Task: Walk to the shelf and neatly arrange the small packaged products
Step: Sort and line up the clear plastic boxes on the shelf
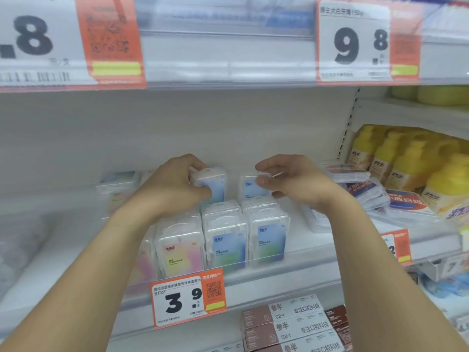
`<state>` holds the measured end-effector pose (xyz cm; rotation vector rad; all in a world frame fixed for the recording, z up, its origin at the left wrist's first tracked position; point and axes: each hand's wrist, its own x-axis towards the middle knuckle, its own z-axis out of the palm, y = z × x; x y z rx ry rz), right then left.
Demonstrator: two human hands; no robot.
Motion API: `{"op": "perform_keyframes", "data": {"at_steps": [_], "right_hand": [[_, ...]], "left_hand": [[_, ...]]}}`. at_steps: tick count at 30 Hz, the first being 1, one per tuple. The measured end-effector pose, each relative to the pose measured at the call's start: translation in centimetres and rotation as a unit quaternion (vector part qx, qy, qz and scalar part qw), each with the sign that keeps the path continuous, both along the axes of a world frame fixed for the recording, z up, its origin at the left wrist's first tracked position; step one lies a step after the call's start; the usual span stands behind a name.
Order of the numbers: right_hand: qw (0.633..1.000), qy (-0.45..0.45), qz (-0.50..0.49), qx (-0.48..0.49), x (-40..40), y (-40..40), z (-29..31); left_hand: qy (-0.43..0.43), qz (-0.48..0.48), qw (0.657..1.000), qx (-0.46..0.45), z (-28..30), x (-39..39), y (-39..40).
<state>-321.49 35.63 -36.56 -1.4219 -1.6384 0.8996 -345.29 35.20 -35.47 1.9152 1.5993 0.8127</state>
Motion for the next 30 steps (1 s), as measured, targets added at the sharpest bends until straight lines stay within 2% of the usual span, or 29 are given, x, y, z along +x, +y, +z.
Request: {"op": "perform_keyframes", "data": {"at_steps": [2, 6, 13, 22, 27, 30], "right_hand": [[1.000, -0.010, 0.016, -0.017, 0.3, -0.2, 0.0], [0.996, -0.035, 0.054, -0.069, 0.4, -0.7, 0.1], [0.989, -0.077, 0.051, -0.117, -0.9, -0.8, -0.1], [0.987, -0.059, 0.046, -0.145, -1.4, -0.3, -0.3], [0.984, -0.069, 0.037, -0.160, -1.6, -0.2, -0.2], [0.982, -0.106, 0.036, -0.152, -1.7, -0.5, -0.1]], "left_hand": [[-0.006, 0.000, 0.999, -0.037, 0.2, 0.3, -0.1], [0.051, -0.044, 0.993, -0.098, 0.5, 0.7, -0.8], [0.180, -0.081, 0.976, -0.092, 0.7, 1.0, -1.1], [0.167, -0.073, 0.980, -0.085, 0.4, 1.3, -0.8], [0.172, -0.077, 0.979, -0.072, 0.6, 1.6, -0.9], [0.188, -0.086, 0.976, -0.065, 0.5, 1.7, -0.9]]}}
